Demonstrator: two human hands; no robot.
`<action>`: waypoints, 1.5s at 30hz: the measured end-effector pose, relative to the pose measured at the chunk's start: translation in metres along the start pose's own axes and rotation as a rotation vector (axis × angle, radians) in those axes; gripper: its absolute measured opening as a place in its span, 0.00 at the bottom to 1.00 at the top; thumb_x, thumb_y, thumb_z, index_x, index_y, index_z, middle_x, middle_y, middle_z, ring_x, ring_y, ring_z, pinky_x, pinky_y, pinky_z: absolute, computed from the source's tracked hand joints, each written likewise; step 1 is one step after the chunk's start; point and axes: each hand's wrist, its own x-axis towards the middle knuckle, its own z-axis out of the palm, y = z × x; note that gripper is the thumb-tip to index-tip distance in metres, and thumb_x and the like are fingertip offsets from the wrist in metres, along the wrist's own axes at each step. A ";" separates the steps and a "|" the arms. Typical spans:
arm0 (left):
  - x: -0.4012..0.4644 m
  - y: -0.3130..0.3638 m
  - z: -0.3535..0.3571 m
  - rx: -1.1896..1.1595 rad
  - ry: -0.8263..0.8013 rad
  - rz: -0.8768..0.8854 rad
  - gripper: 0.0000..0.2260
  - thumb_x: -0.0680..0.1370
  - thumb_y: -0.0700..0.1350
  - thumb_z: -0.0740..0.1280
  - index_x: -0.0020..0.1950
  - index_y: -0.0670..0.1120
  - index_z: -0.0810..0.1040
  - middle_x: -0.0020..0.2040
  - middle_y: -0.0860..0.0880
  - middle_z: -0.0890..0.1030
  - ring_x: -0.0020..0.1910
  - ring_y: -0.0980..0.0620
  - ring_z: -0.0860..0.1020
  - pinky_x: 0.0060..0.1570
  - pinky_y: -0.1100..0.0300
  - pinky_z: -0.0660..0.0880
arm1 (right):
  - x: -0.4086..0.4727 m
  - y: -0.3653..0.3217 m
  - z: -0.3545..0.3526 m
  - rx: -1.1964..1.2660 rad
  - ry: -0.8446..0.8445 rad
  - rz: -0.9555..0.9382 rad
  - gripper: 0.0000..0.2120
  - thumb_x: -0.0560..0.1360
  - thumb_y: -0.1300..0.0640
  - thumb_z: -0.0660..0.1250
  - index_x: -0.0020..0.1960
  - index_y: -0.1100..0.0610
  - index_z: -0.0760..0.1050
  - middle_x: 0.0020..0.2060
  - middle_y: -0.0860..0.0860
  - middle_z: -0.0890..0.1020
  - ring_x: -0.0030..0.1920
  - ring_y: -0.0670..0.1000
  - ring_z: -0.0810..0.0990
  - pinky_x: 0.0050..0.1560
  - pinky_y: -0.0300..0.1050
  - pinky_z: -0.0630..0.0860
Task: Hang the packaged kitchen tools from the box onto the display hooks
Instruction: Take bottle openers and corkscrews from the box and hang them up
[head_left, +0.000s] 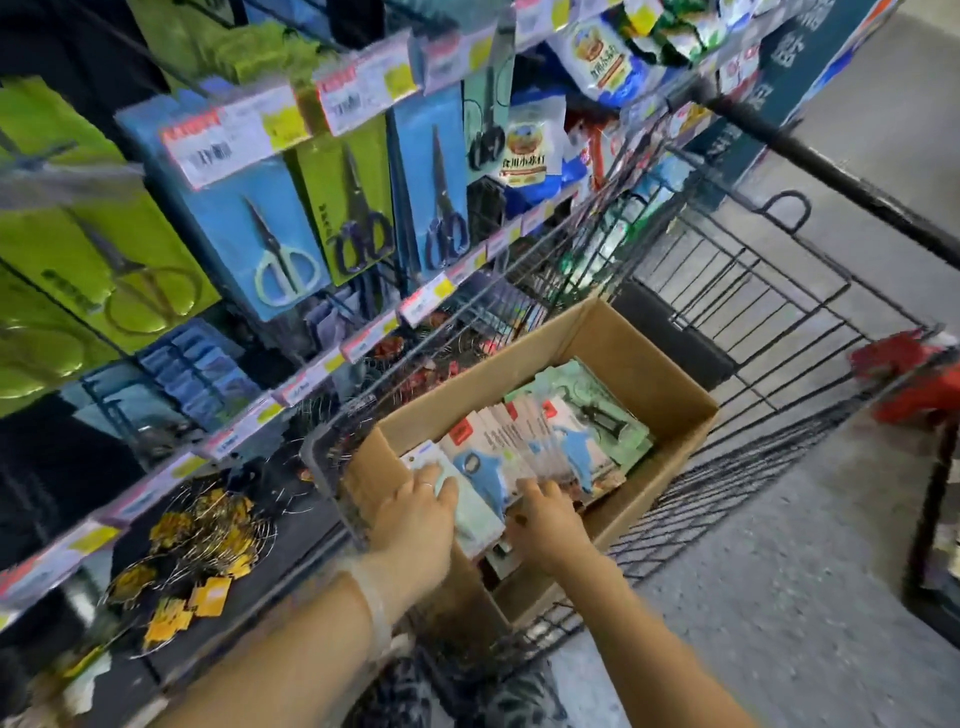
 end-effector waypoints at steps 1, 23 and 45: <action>0.006 0.001 0.001 -0.016 0.000 -0.014 0.30 0.79 0.48 0.63 0.77 0.49 0.53 0.77 0.44 0.52 0.75 0.45 0.55 0.69 0.53 0.60 | 0.011 0.004 0.000 -0.001 -0.031 -0.003 0.28 0.77 0.52 0.63 0.73 0.55 0.57 0.68 0.57 0.65 0.67 0.59 0.65 0.67 0.53 0.67; 0.070 0.056 0.036 -0.410 0.038 -0.484 0.29 0.77 0.50 0.64 0.76 0.52 0.57 0.77 0.48 0.55 0.75 0.48 0.57 0.74 0.53 0.57 | 0.170 0.038 0.043 0.148 -0.237 0.026 0.17 0.76 0.59 0.64 0.62 0.56 0.64 0.54 0.54 0.76 0.53 0.55 0.78 0.53 0.51 0.77; 0.095 0.073 0.012 -1.490 0.331 -0.674 0.21 0.73 0.38 0.72 0.60 0.51 0.67 0.57 0.51 0.76 0.57 0.54 0.76 0.53 0.61 0.73 | 0.113 0.051 -0.071 0.867 -0.494 -0.170 0.11 0.76 0.67 0.65 0.56 0.59 0.76 0.51 0.55 0.83 0.52 0.53 0.82 0.50 0.44 0.80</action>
